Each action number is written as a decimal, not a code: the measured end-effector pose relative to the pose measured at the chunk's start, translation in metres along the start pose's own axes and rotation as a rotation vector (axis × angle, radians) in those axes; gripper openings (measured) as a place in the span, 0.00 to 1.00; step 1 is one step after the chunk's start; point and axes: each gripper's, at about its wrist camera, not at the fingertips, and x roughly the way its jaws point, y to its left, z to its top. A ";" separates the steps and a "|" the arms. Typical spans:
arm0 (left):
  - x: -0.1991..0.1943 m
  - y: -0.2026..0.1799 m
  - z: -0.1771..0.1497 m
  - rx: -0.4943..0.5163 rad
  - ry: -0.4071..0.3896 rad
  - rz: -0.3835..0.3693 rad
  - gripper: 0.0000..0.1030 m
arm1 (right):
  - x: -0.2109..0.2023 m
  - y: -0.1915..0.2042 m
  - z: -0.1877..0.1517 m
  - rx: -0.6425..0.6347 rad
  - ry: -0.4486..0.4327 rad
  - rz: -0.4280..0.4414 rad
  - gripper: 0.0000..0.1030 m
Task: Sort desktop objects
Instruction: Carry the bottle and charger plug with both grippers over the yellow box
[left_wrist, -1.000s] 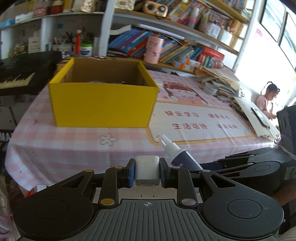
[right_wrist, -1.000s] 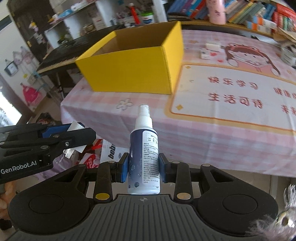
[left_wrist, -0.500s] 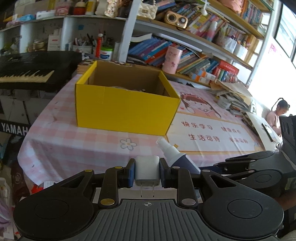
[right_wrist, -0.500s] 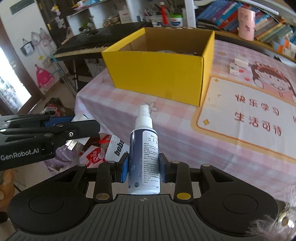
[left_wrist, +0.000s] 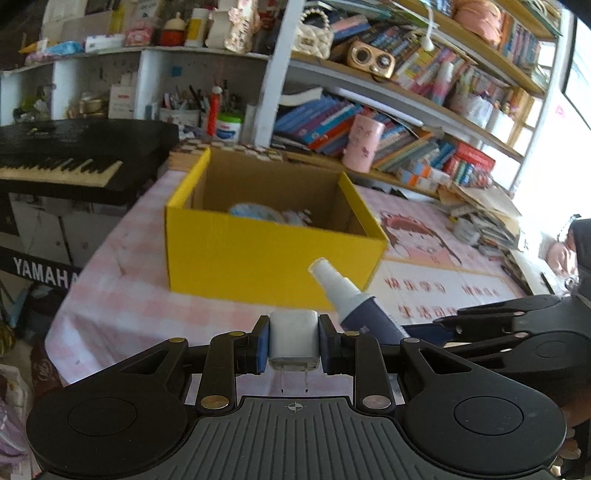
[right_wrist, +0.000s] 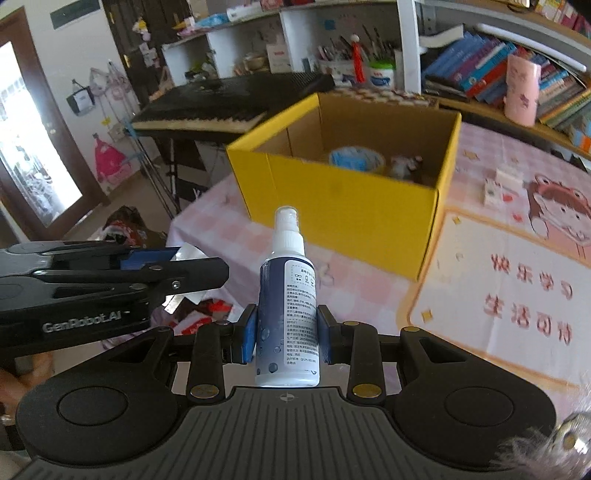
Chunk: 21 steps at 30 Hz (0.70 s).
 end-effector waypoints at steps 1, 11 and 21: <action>0.001 0.002 0.004 -0.002 -0.007 0.008 0.24 | 0.001 -0.001 0.005 -0.001 -0.006 0.006 0.29; 0.028 0.012 0.054 0.007 -0.080 0.071 0.24 | 0.007 -0.032 0.068 -0.019 -0.104 0.009 0.29; 0.079 0.015 0.093 -0.013 -0.100 0.107 0.24 | 0.044 -0.071 0.124 -0.061 -0.129 -0.013 0.29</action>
